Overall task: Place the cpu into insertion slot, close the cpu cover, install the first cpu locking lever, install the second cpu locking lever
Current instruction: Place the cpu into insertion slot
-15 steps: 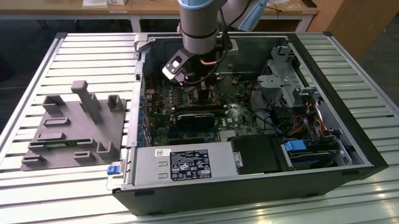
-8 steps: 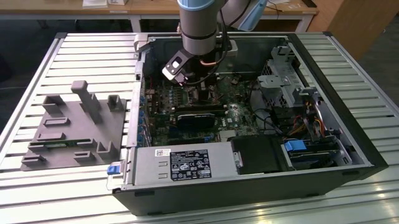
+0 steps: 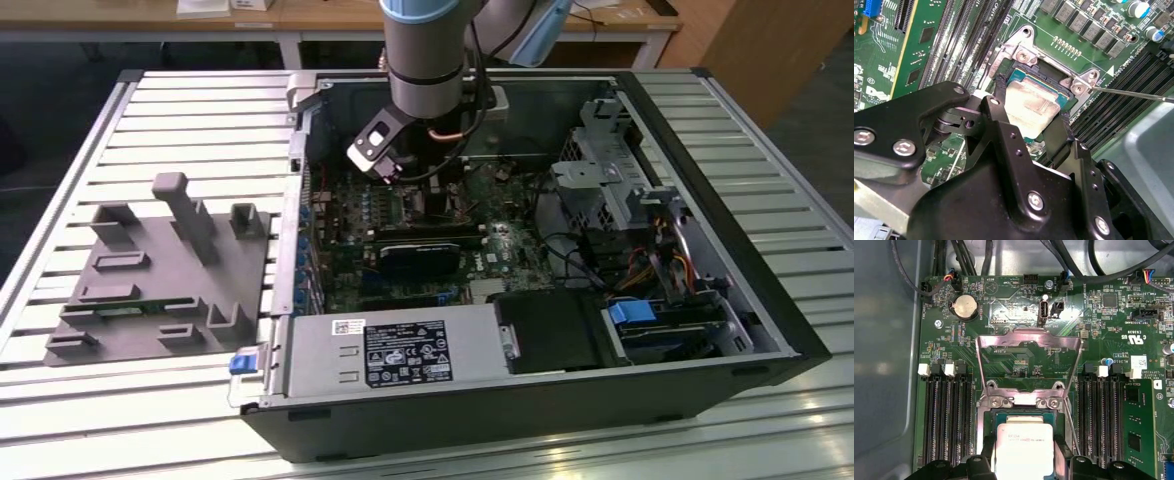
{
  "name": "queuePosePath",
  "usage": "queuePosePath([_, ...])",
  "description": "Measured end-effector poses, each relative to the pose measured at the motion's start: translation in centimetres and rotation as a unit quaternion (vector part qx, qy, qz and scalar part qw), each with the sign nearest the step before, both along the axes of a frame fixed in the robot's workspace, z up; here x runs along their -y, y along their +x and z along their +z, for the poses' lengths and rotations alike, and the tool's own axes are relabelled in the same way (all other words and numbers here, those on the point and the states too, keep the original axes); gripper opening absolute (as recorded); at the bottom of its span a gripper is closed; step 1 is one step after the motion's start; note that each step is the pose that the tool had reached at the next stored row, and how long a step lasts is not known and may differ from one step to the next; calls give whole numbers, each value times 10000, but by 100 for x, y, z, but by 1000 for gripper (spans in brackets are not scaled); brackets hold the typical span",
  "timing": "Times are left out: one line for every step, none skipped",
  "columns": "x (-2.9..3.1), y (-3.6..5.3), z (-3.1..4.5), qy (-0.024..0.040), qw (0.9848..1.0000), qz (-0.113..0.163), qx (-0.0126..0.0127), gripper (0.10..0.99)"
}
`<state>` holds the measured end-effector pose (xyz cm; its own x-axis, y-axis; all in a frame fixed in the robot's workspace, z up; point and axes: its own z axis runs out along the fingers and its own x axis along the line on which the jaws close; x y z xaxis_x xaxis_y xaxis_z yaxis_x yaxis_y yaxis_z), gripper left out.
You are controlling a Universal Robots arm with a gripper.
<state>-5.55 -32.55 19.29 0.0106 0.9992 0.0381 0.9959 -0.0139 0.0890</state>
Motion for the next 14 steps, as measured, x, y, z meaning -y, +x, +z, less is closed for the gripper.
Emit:
queuePosePath([0,0,0,0,10000,0,0,541])
queuePosePath([0,0,0,0,10000,0,0,541])
queuePosePath([0,0,0,0,10000,0,0,553])
queuePosePath([0,0,0,0,10000,0,0,608])
queuePosePath([0,0,0,0,10000,0,0,608])
queuePosePath([0,0,0,0,10000,0,0,675])
queuePosePath([-1,0,-1,0,10000,0,0,675])
queuePosePath([-1,0,-1,0,10000,0,0,675])
queuePosePath([-1,0,-1,0,10000,0,0,675])
queuePosePath([-1,0,0,0,10000,0,0,675])
queuePosePath([-1,0,7,-1,10000,0,0,675])
queuePosePath([-1,0,20,0,10000,0,0,675])
queuePosePath([-1,0,39,0,10000,0,0,675])
queuePosePath([-1,0,61,1,10000,0,0,675])
